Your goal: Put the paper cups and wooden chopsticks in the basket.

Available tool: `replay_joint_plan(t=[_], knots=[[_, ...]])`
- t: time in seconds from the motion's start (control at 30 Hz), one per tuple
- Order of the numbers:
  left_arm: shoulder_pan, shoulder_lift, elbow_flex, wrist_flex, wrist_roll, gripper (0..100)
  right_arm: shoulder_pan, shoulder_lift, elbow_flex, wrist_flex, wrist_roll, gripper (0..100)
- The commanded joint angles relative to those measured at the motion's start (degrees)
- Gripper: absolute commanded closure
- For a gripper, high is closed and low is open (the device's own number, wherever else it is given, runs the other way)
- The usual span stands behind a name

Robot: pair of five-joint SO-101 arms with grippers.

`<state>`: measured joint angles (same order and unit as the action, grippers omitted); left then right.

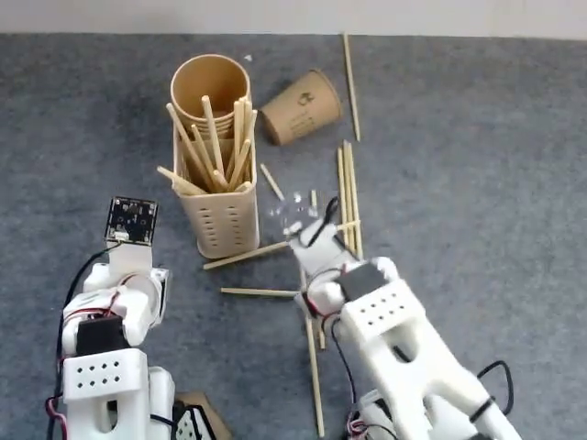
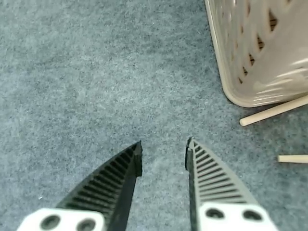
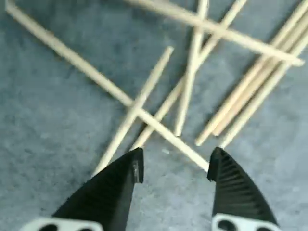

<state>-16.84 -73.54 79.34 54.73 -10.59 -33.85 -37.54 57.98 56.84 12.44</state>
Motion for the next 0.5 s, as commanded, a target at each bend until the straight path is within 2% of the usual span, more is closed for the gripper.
replay_joint_plan(t=[0.0, 0.13, 0.37, 0.47], knots=[[0.8, -0.6, -0.4, -0.8, -0.4, 84, -2.0, -1.3, 1.7, -2.7, -0.7, 77.5], [0.7, -0.6, -0.4, -0.8, -0.4, 84, -3.1, 2.1, 1.7, -4.5, -2.5, 77.5], [0.7, -0.6, -0.4, -0.8, -0.4, 84, -10.7, 3.5, 1.7, -4.4, -4.3, 77.5], [0.7, -0.6, -0.4, -0.6, -0.4, 84, -10.4, 3.6, 1.9, -4.5, -4.3, 77.5]])
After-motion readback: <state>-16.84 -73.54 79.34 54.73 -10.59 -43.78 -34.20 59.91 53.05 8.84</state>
